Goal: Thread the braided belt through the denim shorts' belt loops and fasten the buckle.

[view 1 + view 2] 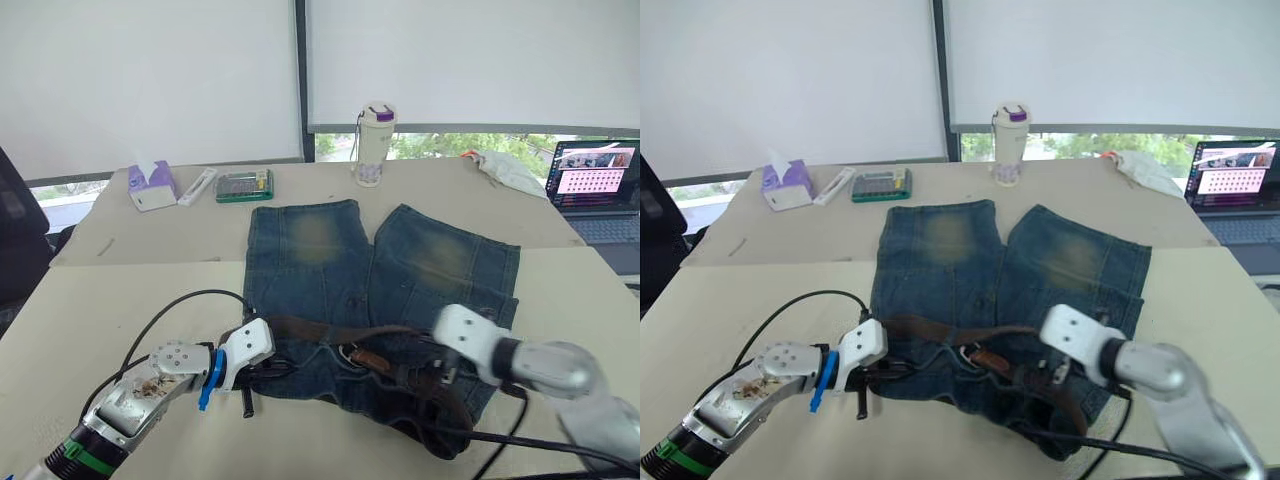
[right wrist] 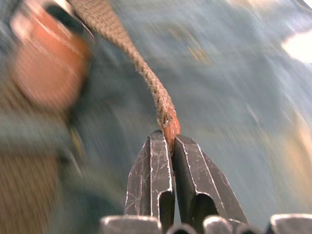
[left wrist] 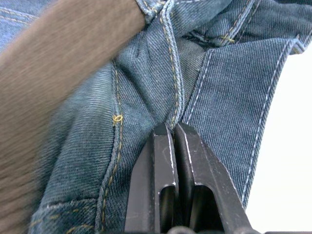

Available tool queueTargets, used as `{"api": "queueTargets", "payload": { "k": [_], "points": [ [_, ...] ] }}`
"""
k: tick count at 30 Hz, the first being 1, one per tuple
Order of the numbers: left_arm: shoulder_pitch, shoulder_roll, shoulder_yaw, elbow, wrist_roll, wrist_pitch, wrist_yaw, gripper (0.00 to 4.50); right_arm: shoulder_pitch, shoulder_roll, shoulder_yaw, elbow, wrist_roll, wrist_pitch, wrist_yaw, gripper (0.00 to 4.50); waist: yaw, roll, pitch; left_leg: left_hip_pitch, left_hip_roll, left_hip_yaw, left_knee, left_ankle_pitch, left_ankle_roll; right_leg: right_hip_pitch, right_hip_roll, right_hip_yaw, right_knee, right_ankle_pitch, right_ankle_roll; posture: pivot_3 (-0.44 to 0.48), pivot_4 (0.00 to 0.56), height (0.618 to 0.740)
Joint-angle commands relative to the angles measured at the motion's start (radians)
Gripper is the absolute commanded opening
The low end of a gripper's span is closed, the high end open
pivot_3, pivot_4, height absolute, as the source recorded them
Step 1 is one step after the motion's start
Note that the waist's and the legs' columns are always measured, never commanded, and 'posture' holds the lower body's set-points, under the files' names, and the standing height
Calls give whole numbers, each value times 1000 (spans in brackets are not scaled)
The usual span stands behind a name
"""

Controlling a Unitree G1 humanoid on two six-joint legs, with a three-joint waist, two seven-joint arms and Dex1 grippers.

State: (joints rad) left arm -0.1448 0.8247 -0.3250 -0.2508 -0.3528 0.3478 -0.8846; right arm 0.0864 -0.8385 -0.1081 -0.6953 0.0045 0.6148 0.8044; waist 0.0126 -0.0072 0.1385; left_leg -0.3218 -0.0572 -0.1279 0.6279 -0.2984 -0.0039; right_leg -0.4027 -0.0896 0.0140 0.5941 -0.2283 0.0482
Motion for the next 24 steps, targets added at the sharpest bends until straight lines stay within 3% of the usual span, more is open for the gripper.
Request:
{"api": "queueTargets", "payload": {
  "k": [1,6,10,13,15,18,24],
  "points": [
    [60,26,8,56,70,-27,-25,48,143,-50,-281,-45,-51,15,18,0,0,0,0,0,0,1,0,0,0,0,0,0,0,0,0,0,150,740],
    [95,27,78,47,21,-53,-83,48,317,-77,-498,-62,-79,-20,76,0,-6,4,-2,0,1,5,0,-1,2,1,0,2,1,-1,1,0,150,740],
    [77,51,194,-51,-190,45,-211,48,351,-95,-533,-113,-55,-13,121,0,-9,2,-1,-1,2,6,0,-1,2,1,1,1,1,-1,1,0,150,740],
    [-66,62,248,-156,-391,209,-262,930,246,-84,-507,-211,110,120,148,0,-7,0,3,0,2,5,3,-1,2,0,1,0,1,-1,1,0,150,740],
    [-261,3,218,-183,-438,285,-236,1649,142,-108,-439,-272,222,212,160,0,4,-1,4,-1,1,4,7,-1,2,1,1,-2,1,0,1,0,150,740],
    [-456,-118,85,-116,-274,248,-191,2639,-9,-159,-300,-285,293,283,143,0,9,-2,5,0,-2,3,13,-2,3,9,0,-7,-1,0,3,0,150,740],
    [-616,-283,-77,54,-60,126,-204,2639,-263,-193,-81,-245,350,340,85,0,-8,-2,7,0,-4,2,12,-5,6,12,-1,0,-1,-1,4,0,150,740]
  ]
}}
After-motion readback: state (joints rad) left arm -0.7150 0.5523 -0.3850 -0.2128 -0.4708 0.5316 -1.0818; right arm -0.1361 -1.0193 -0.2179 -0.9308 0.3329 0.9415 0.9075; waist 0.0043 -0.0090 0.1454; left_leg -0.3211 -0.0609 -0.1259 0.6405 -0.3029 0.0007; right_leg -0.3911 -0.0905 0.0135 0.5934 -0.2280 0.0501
